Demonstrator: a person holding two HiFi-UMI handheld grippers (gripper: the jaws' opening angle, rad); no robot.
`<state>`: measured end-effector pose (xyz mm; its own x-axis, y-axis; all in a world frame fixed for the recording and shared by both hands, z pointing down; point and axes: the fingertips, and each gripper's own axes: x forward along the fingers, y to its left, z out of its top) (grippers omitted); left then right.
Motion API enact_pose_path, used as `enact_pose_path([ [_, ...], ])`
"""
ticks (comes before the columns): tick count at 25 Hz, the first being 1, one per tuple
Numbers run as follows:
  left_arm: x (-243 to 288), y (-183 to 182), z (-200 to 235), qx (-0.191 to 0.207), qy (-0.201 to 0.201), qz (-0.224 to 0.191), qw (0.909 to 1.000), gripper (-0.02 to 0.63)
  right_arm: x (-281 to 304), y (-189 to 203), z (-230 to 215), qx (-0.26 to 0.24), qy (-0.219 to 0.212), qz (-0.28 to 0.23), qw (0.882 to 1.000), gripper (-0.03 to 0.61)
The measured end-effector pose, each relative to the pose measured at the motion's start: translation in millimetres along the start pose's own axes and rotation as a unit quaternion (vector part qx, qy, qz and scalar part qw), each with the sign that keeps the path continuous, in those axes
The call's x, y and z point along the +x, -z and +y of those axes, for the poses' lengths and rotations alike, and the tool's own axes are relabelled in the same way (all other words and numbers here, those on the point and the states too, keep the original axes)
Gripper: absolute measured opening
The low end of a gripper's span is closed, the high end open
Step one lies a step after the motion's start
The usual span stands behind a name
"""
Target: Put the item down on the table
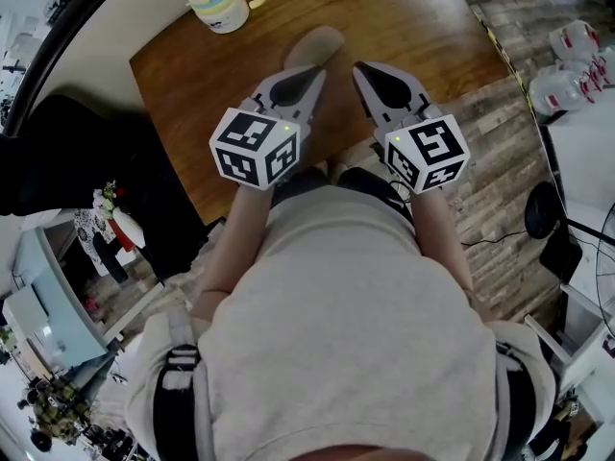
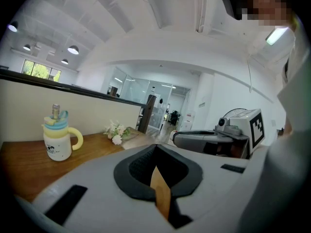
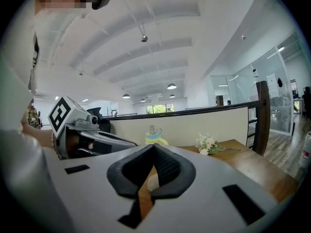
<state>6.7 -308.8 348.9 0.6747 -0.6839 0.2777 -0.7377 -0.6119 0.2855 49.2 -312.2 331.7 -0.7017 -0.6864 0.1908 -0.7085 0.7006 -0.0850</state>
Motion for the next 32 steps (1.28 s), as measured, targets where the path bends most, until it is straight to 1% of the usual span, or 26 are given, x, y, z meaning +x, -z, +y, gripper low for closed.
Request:
enact_pose_path([
  [9, 2, 0, -2, 0.007, 0.001, 0.012, 0.9999, 0.011, -3, 1, 2, 0.0, -0.007, 0.004, 1.0, 0.011],
  [20, 10, 8, -9, 0.006, 0.01, 0.023, 0.9997, 0.011, -3, 4, 1, 0.001, -0.014, 0.011, 1.0, 0.01],
  [26, 10, 14, -5, 0.009, 0.001, 0.038, 0.9992, 0.011, -2, 7, 4, 0.005, -0.017, 0.01, 1.0, 0.009],
  [32, 10, 14, -2, 0.008, 0.001, 0.041, 0.9991, 0.011, -1, 6, 4, 0.003, -0.018, 0.013, 1.0, 0.011],
])
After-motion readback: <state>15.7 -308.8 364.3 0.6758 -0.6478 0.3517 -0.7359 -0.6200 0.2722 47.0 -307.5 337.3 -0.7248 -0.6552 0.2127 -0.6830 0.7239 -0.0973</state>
